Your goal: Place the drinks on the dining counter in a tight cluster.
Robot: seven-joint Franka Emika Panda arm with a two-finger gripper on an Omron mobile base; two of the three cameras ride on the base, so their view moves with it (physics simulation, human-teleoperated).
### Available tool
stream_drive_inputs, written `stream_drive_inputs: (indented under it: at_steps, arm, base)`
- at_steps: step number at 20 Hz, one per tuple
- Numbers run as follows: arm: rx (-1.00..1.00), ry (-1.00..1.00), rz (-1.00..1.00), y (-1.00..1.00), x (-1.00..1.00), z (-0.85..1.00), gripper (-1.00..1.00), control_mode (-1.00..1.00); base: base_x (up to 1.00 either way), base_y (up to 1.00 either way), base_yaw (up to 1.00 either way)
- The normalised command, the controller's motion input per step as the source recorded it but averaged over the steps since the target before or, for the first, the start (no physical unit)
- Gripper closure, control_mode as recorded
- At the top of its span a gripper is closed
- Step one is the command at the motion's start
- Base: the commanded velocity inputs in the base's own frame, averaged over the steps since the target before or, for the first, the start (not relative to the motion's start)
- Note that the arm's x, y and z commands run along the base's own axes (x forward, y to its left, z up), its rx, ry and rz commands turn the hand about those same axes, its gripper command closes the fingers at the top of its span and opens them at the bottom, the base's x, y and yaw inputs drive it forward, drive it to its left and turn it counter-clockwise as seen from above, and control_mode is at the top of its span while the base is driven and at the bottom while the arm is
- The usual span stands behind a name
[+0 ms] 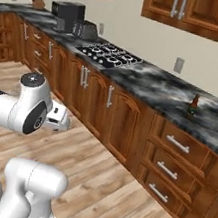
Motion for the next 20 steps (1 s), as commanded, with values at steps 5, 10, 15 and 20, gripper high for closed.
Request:
stream_drive_inputs:
  at_steps: [5, 10, 15, 20]
  arm:
    - [0.0, 0.0, 0.0, 0.0, 0.0, 0.0, -1.0, 1.0]
    - [0.0, 0.0, 0.0, 0.0, 0.0, 0.0, -1.0, 1.0]
    - [0.0, 0.0, 0.0, 0.0, 0.0, 0.0, -1.0, 1.0]
    - [0.0, 0.0, 0.0, 0.0, 0.0, 0.0, -1.0, 1.0]
  base:
    - [0.83, -0.53, -0.49]
    - [0.72, -0.39, -0.53]
    - [0.28, -0.25, -0.53]
    - [0.22, -0.72, -0.62]
